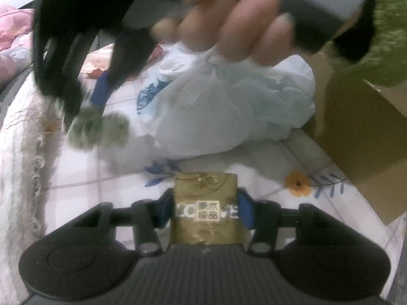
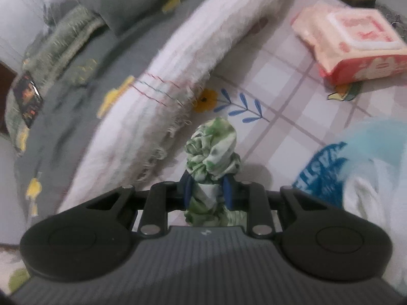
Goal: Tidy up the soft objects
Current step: 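Carry the green scrunchie with the right gripper while the left gripper lifts the gold packet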
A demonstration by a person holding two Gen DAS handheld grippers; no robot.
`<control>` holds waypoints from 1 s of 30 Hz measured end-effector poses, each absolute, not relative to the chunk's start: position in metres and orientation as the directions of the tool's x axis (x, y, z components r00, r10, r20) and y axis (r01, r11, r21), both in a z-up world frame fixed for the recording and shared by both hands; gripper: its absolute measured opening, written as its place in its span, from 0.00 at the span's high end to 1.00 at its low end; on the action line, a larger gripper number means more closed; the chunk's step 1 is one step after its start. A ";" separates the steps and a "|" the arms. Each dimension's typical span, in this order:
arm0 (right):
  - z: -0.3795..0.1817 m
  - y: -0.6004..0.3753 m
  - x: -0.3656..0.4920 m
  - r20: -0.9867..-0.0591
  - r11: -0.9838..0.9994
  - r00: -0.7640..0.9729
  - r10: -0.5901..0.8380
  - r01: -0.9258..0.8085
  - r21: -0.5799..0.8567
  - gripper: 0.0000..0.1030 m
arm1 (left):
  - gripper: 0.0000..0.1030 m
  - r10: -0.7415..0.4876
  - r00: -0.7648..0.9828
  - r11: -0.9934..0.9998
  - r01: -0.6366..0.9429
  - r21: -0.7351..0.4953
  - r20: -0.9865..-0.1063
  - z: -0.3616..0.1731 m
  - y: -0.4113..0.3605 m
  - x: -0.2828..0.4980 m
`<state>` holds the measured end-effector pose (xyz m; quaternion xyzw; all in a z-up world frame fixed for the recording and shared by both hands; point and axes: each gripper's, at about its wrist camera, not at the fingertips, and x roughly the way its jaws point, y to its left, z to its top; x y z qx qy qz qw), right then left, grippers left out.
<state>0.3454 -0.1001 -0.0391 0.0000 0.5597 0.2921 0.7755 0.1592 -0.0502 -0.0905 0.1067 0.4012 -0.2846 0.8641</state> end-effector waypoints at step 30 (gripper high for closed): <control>0.081 -0.441 0.088 -0.666 0.886 0.663 0.342 0.010 0.464 0.74 | 0.48 -0.616 0.523 0.665 0.747 -0.032 -0.588 0.018 -0.138 0.077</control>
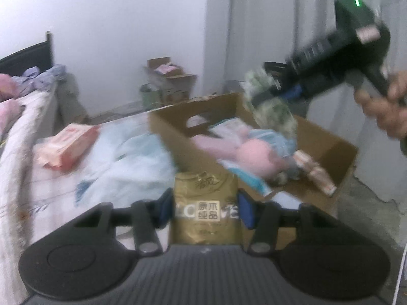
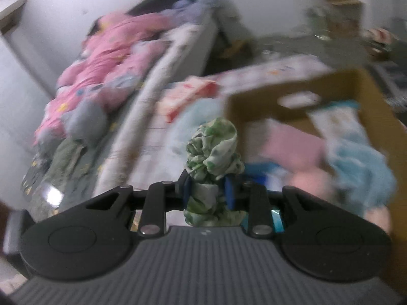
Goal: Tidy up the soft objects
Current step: 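Carry the green scrunchie with the right gripper while the left gripper lifts the gold packet, then lower the green scrunchie into the box and open the right gripper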
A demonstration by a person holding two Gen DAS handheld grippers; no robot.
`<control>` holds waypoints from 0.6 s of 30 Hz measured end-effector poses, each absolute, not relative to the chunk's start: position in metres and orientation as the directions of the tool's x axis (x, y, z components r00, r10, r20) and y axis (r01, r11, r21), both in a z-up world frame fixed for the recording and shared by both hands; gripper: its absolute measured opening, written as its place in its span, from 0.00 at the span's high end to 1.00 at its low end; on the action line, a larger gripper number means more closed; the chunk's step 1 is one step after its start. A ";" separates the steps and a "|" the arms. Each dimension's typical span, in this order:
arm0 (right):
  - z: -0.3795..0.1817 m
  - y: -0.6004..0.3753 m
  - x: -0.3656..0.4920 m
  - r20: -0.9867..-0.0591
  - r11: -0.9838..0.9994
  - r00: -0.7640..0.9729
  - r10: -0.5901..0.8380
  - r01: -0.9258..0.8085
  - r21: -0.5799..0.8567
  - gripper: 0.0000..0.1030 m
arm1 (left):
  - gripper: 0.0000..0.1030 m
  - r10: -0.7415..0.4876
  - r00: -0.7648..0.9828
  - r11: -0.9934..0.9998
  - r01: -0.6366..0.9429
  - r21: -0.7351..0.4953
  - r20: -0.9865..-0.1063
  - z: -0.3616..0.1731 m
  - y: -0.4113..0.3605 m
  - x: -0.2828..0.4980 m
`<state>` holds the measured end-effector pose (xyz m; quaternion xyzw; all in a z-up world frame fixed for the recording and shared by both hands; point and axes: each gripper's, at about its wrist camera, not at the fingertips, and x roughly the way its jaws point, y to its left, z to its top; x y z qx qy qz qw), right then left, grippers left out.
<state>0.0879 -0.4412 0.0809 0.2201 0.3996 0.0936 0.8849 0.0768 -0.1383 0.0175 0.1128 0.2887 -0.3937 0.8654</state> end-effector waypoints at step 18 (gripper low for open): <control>-0.030 -0.509 0.038 -0.912 0.973 0.387 0.134 0.123 0.195 0.68 | 0.48 -0.638 0.294 0.518 0.848 -0.115 -0.711 0.006 -0.268 0.090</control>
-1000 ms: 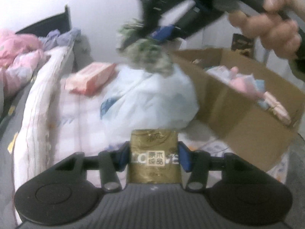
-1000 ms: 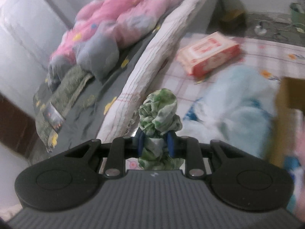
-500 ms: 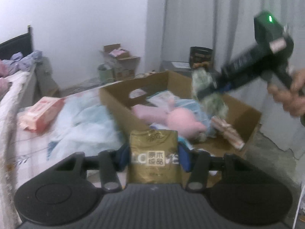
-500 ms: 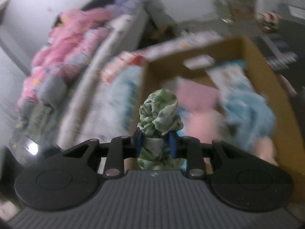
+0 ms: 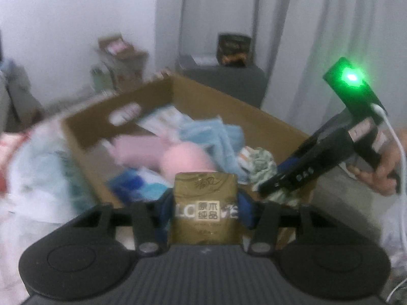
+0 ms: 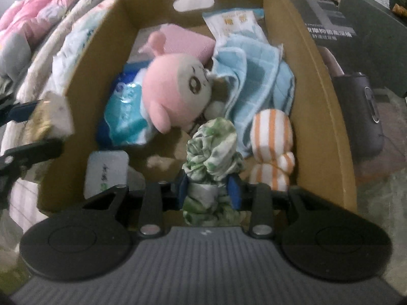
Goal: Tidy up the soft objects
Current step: 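Lower the green scrunchie into the box and open the right gripper, then lower the gold packet into the box and open the left gripper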
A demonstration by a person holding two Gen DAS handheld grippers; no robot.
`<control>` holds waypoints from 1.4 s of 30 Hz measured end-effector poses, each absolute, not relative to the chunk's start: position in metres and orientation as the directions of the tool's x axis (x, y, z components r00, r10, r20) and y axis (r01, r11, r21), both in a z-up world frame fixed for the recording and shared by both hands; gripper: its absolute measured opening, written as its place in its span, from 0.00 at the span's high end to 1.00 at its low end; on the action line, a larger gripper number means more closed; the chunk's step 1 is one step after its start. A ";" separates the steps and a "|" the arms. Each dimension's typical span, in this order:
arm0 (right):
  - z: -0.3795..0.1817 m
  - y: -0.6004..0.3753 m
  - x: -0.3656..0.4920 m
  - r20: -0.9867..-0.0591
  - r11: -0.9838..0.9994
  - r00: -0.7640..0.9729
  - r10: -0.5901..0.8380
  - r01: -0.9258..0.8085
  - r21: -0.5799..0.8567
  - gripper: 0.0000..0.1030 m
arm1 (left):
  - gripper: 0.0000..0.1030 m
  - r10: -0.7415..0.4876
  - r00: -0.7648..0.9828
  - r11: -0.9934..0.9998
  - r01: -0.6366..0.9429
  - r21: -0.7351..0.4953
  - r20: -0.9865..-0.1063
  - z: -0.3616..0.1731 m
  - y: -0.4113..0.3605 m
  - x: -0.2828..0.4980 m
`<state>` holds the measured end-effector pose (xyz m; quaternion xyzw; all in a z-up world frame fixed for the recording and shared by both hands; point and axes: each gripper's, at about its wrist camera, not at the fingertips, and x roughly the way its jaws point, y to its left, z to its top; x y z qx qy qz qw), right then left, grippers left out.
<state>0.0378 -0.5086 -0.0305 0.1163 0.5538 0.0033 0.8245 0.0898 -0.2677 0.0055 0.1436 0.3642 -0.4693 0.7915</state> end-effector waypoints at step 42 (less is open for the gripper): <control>-0.017 -0.534 0.032 -0.849 0.942 0.506 0.154 0.185 0.280 0.42 | 0.43 -0.606 0.277 0.647 0.717 -0.259 -0.746 0.026 -0.273 0.123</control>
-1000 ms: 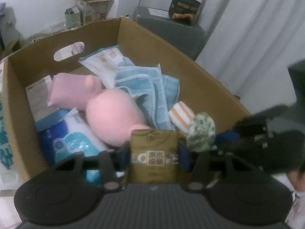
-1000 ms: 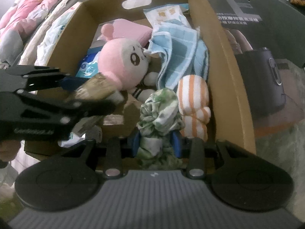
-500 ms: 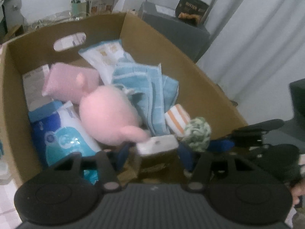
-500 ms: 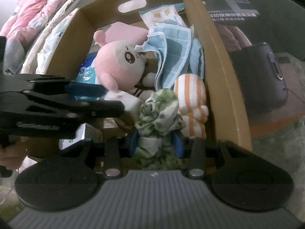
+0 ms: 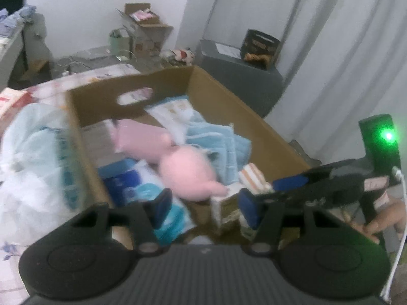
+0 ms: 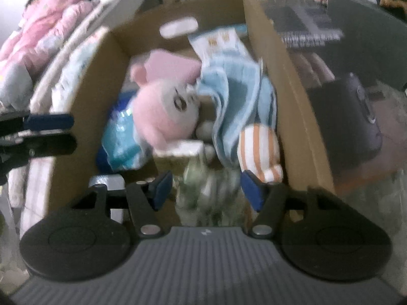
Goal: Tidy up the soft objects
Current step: 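Lower the gold packet into the box and open the left gripper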
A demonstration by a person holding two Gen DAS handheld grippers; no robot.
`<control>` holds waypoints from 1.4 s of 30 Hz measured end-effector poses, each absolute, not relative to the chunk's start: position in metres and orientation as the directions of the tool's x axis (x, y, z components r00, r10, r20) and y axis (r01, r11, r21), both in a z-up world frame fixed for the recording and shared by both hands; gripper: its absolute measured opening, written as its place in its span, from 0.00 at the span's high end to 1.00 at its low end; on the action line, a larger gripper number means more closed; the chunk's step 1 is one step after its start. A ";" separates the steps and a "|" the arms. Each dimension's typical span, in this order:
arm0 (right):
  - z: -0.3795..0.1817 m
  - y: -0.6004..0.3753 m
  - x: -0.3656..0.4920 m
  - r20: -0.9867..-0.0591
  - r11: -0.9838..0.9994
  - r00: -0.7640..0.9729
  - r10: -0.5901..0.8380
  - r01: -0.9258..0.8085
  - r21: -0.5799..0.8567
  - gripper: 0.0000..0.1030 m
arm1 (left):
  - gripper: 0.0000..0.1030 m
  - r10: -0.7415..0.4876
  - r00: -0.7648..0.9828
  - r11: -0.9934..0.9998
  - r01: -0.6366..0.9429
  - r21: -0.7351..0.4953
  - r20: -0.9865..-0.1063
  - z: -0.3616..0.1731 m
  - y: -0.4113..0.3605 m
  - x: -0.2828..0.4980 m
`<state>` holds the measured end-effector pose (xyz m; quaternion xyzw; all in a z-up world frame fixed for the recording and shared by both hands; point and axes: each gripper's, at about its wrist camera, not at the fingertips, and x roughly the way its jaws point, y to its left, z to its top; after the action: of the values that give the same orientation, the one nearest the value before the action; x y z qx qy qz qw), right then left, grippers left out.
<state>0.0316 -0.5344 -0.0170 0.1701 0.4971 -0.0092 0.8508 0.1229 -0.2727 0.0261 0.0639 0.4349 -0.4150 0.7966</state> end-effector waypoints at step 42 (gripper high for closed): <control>-0.027 -0.529 0.033 -0.855 0.763 0.469 0.223 0.461 0.452 0.37 | 0.26 -0.619 0.455 0.728 0.639 -0.250 -0.641 0.018 -0.132 0.087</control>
<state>0.0326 -0.5285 -0.0267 0.3356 0.5099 -0.0754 0.7885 0.0866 -0.1316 0.0182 0.0135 0.3699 -0.3686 0.8527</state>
